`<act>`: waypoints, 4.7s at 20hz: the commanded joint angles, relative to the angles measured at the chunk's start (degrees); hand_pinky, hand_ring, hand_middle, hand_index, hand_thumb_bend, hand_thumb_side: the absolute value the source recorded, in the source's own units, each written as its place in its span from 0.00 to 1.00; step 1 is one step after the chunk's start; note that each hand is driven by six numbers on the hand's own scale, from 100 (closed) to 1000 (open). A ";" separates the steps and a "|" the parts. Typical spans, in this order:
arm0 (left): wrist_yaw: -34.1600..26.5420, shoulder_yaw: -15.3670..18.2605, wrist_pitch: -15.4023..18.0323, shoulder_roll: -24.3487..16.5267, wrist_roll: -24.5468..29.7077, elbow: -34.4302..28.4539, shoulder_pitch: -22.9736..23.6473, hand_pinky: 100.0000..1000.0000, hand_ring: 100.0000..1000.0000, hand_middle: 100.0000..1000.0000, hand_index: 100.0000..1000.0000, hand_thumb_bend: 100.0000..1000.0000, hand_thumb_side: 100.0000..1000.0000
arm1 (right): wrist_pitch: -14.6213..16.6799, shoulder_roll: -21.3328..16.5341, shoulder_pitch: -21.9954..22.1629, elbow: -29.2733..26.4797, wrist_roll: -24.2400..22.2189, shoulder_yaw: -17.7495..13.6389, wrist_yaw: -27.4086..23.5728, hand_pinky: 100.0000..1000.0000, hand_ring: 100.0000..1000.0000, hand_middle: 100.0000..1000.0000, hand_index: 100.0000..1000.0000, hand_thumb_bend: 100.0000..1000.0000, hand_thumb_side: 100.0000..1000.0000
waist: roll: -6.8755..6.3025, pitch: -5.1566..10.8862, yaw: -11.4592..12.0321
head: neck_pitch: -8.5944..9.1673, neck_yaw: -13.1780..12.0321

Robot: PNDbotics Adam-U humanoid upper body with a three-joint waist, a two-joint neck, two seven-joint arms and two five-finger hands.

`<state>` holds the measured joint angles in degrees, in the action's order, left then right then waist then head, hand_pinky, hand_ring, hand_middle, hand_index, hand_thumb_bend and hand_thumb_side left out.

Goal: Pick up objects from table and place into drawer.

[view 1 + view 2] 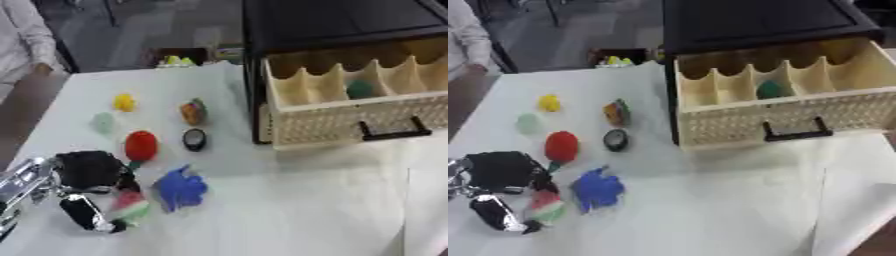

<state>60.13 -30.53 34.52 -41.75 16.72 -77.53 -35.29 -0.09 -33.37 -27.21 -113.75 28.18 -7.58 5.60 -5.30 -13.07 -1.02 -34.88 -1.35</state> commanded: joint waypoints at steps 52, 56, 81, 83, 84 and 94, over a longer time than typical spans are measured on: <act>-18.83 4.61 -5.24 -6.03 2.05 -12.12 2.42 0.11 0.33 0.31 0.55 0.00 0.28 | -0.66 0.38 -0.58 -0.84 0.71 -0.90 -0.44 0.26 0.49 0.50 0.78 0.07 0.59 | 0.73 2.35 0.48 | 0.56 -0.01; -21.97 5.99 -5.83 -6.62 3.07 -14.56 2.50 0.10 0.32 0.31 0.55 0.00 0.25 | -0.73 0.41 -0.56 -0.84 0.79 -0.89 -0.43 0.26 0.49 0.50 0.78 0.07 0.59 | 0.67 2.56 0.53 | 0.33 0.06; -41.56 9.29 -8.40 -1.66 8.93 -18.08 -13.85 0.03 0.29 0.29 0.53 0.00 0.16 | -1.49 1.43 -1.89 -0.84 0.01 1.02 -1.31 0.29 0.49 0.51 0.78 0.00 0.56 | -0.62 5.81 0.47 | -1.02 0.70; -42.89 9.35 -8.67 0.00 9.56 -16.97 -15.52 0.02 0.29 0.29 0.53 0.00 0.16 | -1.47 1.60 -2.22 -0.84 -0.19 1.29 -1.44 0.29 0.49 0.51 0.78 0.00 0.56 | -0.61 5.84 0.37 | -0.93 0.83; -43.49 9.41 -8.69 0.74 9.84 -16.61 -16.23 0.02 0.29 0.29 0.52 0.00 0.16 | -1.47 1.66 -2.34 -0.84 -0.28 1.40 -1.48 0.29 0.49 0.51 0.78 0.00 0.56 | -0.61 5.83 0.35 | -0.87 0.90; -46.75 10.35 -9.97 7.42 11.05 -12.61 -23.25 0.00 0.28 0.28 0.52 0.00 0.16 | -1.59 2.10 -3.10 -0.84 -0.79 1.81 -1.69 0.29 0.49 0.51 0.78 0.00 0.56 | -0.80 5.66 -0.28 | -0.16 0.77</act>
<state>13.69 -21.45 24.69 -34.19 27.74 -90.33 -57.17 -1.71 -30.69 -29.26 -113.75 27.54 -5.62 4.22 -6.33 -8.14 -1.33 -35.64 -0.44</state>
